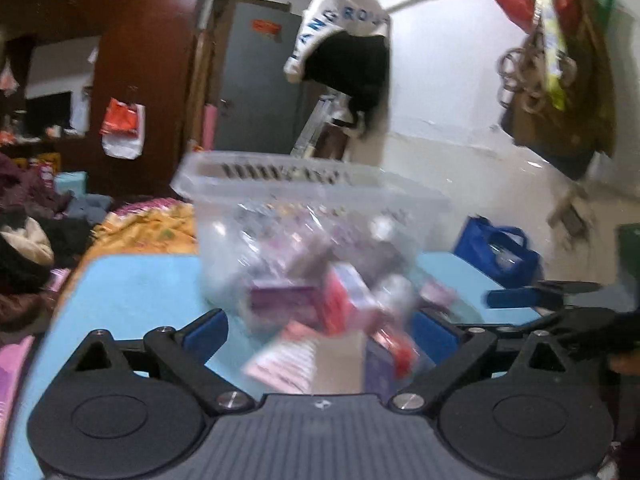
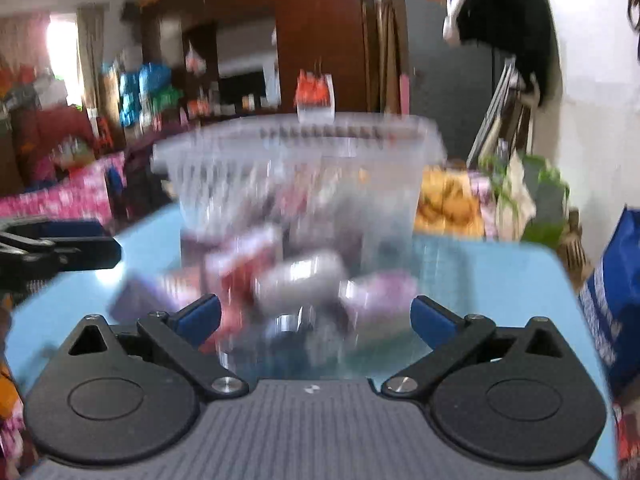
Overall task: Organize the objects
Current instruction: 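Drop the KENT box and clear bag into the white basket, opening both tools, then grasp a purple barcode box with the left tool while the right tool grasps a clear-wrapped dark item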
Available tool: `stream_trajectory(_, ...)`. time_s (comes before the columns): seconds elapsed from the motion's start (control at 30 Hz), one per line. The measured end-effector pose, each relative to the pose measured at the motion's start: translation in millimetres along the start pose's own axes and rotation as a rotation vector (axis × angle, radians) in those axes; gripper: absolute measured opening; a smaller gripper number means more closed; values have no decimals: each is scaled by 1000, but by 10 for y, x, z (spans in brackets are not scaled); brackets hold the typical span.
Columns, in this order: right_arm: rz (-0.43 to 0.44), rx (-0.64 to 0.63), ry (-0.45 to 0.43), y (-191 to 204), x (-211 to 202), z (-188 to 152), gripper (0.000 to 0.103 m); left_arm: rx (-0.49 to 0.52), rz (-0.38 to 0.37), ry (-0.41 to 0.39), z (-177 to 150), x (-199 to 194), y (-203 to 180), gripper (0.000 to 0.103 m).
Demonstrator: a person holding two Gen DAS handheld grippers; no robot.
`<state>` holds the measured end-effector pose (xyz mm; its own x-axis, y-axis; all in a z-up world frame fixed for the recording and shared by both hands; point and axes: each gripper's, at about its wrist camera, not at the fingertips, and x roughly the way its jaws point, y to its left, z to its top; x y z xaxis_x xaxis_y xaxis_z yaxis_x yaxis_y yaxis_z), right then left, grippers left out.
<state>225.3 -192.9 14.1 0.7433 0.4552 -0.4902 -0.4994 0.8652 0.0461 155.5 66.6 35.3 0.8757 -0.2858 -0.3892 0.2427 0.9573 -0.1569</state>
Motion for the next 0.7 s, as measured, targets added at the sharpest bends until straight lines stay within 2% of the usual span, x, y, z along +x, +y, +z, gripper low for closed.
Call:
stream_trajectory(0.1,50,6,44,23,137,-30,103,23,-2,25,-76,75,-30,97)
stream_trajectory(0.23,74,0,74,54,250,-22,102,12,-30,53,-127,178,-6,97)
stream_trajectory(0.37,72,-1,127,101,303,-70,96,31,-35,62,-160,228,-83,97)
stream_trajectory(0.43,53,-11,138,117,318,-90,89,48,-30,60,-168,231,-126,97)
stream_trajectory(0.6,38,-41,97,158,231,-144,76,77,-18,57,-268,113,-161,97)
stream_trajectory(0.7,39,-28,68,133,192,-153,75,126,0,60,-396,9,-212,97)
